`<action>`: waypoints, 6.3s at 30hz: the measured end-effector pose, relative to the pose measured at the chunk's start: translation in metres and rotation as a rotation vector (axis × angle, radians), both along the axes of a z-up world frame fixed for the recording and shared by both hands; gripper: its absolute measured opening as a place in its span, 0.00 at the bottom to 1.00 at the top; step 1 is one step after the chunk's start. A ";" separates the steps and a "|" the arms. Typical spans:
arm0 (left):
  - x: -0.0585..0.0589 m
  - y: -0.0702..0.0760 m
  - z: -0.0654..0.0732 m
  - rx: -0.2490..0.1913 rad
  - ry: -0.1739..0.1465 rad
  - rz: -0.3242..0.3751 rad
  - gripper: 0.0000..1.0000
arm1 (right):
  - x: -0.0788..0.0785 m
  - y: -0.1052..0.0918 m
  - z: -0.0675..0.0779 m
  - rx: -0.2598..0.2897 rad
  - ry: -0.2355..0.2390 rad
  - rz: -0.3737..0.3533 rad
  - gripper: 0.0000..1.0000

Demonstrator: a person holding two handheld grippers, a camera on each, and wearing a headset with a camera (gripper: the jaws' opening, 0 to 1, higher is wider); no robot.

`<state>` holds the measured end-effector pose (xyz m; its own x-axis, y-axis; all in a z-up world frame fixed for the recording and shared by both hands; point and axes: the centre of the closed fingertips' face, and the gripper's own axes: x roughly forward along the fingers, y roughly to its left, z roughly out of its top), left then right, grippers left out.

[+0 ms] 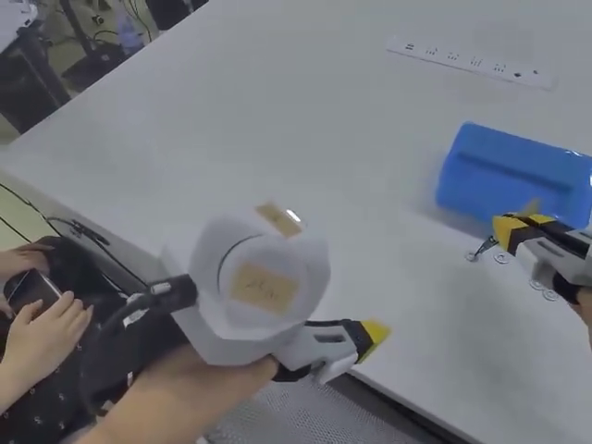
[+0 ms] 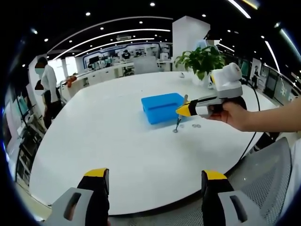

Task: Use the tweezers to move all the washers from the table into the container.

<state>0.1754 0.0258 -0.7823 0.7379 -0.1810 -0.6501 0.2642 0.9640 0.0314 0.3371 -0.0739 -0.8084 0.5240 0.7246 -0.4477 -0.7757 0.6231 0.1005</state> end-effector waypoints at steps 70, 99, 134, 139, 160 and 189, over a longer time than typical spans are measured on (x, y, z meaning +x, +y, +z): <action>0.008 0.006 -0.002 -0.016 -0.020 -0.006 0.79 | -0.004 0.026 0.031 0.011 0.051 0.087 0.00; 0.002 0.002 -0.006 -0.028 -0.013 -0.009 0.81 | 0.075 0.019 0.066 0.036 -0.089 -0.029 0.00; 0.008 0.003 0.006 -0.015 -0.021 0.004 0.80 | 0.086 0.037 -0.003 -0.087 -0.089 0.007 0.01; 0.009 0.000 0.006 -0.016 -0.020 -0.002 0.80 | 0.086 0.037 -0.002 -0.081 -0.065 0.001 0.02; 0.010 0.001 0.010 -0.026 -0.030 0.006 0.80 | 0.040 -0.004 0.060 0.059 -0.122 -0.033 0.02; 0.008 0.000 0.009 -0.024 -0.028 0.009 0.79 | 0.021 -0.025 -0.007 -0.049 -0.022 -0.047 0.02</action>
